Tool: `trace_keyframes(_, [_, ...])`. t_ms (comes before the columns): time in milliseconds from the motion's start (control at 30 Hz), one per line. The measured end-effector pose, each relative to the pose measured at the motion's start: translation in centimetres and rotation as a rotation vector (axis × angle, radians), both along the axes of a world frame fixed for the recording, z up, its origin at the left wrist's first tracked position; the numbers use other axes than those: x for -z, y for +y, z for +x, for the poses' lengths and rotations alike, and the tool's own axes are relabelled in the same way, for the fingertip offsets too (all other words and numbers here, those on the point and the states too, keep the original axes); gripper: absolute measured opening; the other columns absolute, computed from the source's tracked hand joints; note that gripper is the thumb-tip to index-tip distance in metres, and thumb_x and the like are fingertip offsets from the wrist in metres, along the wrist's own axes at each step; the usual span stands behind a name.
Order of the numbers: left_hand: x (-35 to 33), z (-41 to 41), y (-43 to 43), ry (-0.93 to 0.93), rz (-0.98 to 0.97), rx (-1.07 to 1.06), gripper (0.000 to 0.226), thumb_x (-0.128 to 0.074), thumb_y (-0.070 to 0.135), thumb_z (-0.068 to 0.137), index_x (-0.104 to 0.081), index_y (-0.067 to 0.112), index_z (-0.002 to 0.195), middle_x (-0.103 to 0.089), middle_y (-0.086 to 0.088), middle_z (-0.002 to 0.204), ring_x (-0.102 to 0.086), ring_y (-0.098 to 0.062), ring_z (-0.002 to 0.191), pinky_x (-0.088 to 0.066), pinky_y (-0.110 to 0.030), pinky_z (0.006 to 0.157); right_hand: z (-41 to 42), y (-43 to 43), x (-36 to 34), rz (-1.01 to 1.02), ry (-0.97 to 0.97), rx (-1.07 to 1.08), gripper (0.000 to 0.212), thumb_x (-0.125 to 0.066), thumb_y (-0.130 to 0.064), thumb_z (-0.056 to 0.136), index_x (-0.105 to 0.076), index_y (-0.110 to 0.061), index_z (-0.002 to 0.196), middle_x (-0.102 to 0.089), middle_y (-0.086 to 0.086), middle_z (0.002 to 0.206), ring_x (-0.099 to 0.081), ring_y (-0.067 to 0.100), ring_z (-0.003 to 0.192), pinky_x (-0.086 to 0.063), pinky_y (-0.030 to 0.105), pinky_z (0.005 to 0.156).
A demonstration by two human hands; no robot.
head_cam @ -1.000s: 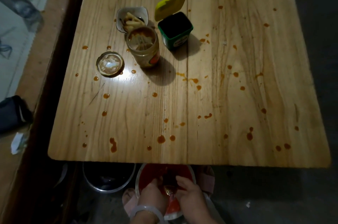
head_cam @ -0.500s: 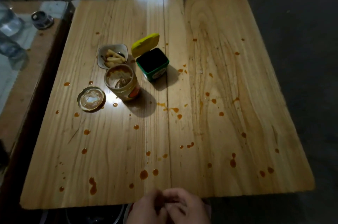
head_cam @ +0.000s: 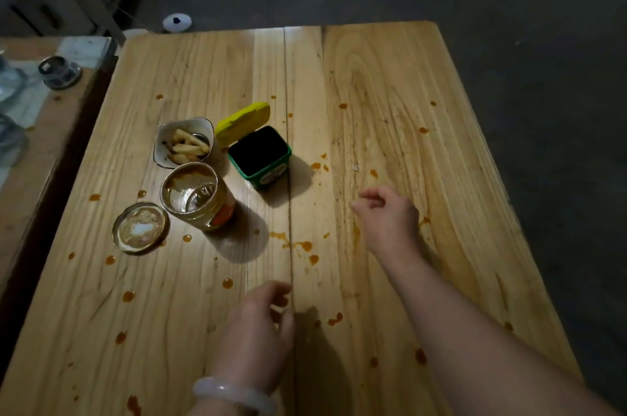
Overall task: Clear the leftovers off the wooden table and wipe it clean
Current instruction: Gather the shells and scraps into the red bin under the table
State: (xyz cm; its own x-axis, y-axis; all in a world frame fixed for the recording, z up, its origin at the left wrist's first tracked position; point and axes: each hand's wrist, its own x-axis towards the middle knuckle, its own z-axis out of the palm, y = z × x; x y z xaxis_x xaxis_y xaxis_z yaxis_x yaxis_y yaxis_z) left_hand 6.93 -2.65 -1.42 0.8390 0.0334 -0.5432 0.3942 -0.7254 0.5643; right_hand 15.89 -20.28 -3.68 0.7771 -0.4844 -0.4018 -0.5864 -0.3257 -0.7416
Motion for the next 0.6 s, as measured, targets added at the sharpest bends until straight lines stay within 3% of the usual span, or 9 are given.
trace_keyframes(133, [0.2,2.7,-1.1,-0.137,0.095,0.065,0.029,-0.055,0.026,0.092,-0.052,0.039,0.118,-0.055,0.02,0.102,-0.052,0.005,0.085,-0.042,-0.011,0.064,4.5,-0.8,1.8,-0.147,0.031,-0.072,0.02,-0.067,-0.025,0.091,-0.066,-0.026,0.111,-0.064,-0.011,0.088,-0.06,0.008,0.078,-0.044,0.023,0.059])
trace_keyframes(333, [0.7,6.5,-2.4,-0.26,0.196,0.163,0.03,-0.05,0.029,0.094,-0.049,0.037,0.123,-0.053,0.019,0.113,-0.054,0.001,0.097,-0.048,-0.017,0.081,8.7,-1.0,3.6,-0.487,0.125,-0.19,0.023,-0.067,-0.027,0.092,-0.066,-0.02,0.113,-0.067,0.0,0.106,-0.061,0.017,0.091,-0.048,0.03,0.078])
trace_keyframes(400, [0.9,7.7,-2.4,-0.271,0.216,0.17,0.031,-0.049,0.029,0.094,-0.048,0.038,0.124,-0.052,0.018,0.114,-0.054,0.0,0.098,-0.048,-0.016,0.081,9.4,-1.0,4.1,-0.589,0.15,-0.234,0.018,-0.067,-0.029,0.092,-0.068,-0.02,0.107,-0.067,0.0,0.099,-0.061,0.016,0.084,-0.049,0.03,0.069])
trace_keyframes(500, [1.3,8.8,-2.2,-0.278,0.236,0.18,0.032,-0.048,0.029,0.095,-0.046,0.037,0.126,-0.051,0.017,0.116,-0.053,-0.001,0.1,-0.049,-0.018,0.083,10.1,-1.2,4.4,-0.681,0.161,-0.293,0.012,-0.064,-0.028,0.094,-0.069,-0.02,0.101,-0.065,-0.003,0.089,-0.055,0.011,0.071,-0.029,0.023,0.049])
trace_keyframes(600, [1.6,9.1,-1.9,-0.263,0.249,0.197,0.033,-0.047,0.03,0.095,-0.045,0.038,0.126,-0.051,0.017,0.115,-0.053,0.0,0.1,-0.05,-0.019,0.084,10.2,-1.6,4.3,-0.701,0.159,-0.376,0.014,-0.058,-0.029,0.097,-0.067,-0.02,0.103,-0.063,-0.002,0.091,-0.057,0.012,0.077,-0.043,0.026,0.062])
